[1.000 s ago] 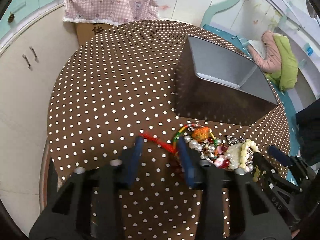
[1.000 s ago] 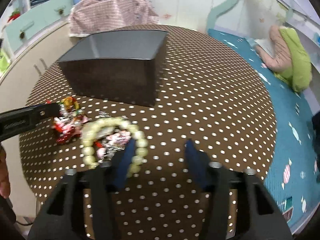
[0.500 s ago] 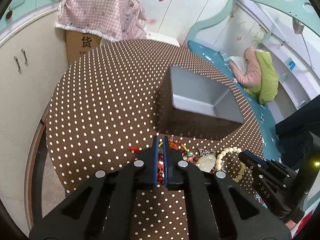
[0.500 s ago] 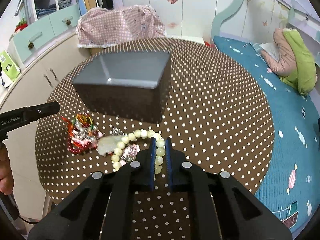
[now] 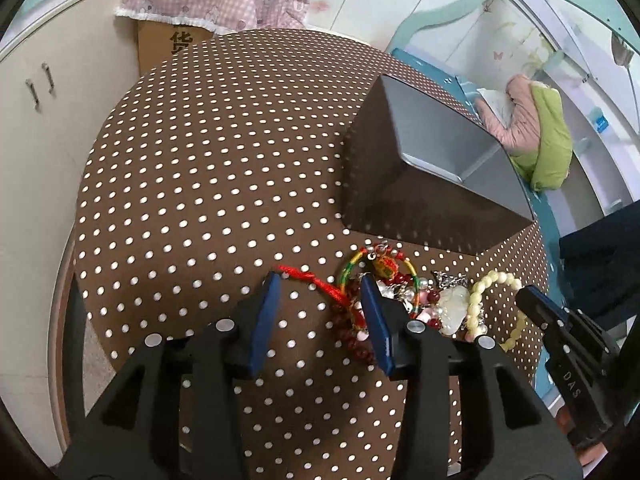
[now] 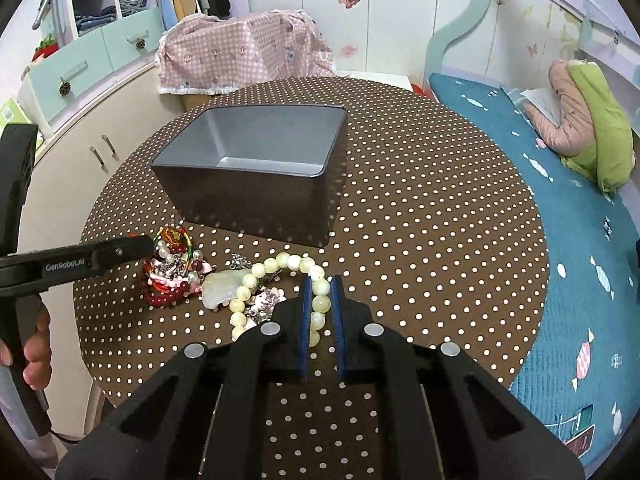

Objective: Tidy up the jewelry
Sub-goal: 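Lift both bracelets and carry them over the grey metal box with both tools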

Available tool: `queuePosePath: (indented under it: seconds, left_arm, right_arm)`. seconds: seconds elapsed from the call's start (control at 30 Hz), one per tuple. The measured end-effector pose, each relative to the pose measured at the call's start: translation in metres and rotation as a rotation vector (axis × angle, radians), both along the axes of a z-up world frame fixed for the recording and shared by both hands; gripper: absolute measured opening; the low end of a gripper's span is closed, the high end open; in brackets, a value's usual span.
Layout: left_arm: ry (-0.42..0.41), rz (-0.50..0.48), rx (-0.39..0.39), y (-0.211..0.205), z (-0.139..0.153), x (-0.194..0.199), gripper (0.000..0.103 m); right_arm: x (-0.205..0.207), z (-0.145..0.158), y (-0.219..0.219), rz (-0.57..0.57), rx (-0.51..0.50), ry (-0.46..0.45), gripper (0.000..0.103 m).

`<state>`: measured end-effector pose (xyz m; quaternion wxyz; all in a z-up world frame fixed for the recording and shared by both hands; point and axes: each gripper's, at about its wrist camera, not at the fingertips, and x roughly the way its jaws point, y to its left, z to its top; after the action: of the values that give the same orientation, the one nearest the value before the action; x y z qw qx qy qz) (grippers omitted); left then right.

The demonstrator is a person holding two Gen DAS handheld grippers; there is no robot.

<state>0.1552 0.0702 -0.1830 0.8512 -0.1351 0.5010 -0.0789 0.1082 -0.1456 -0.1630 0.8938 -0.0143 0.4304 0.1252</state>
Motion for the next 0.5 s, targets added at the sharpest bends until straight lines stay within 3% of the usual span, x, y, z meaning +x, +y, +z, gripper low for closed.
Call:
queuePosePath:
  seconds: [0.03, 0.13, 0.5]
  left_arm:
    - [-0.001, -0.014, 0.000, -0.003, -0.001, 0.002, 0.020]
    - [-0.019, -0.043, -0.002, -0.011, -0.003, 0.005, 0.006]
    - [-0.089, -0.050, -0.079, 0.003, 0.023, -0.007, 0.004]
  right_arm:
    - [0.000, -0.001, 0.000, 0.001, -0.001, 0.003, 0.009]
    - [0.001, -0.004, 0.002, 0.003, -0.002, 0.014, 0.008]
    - [0.002, 0.008, -0.001, -0.001, 0.011, -0.014, 0.008]
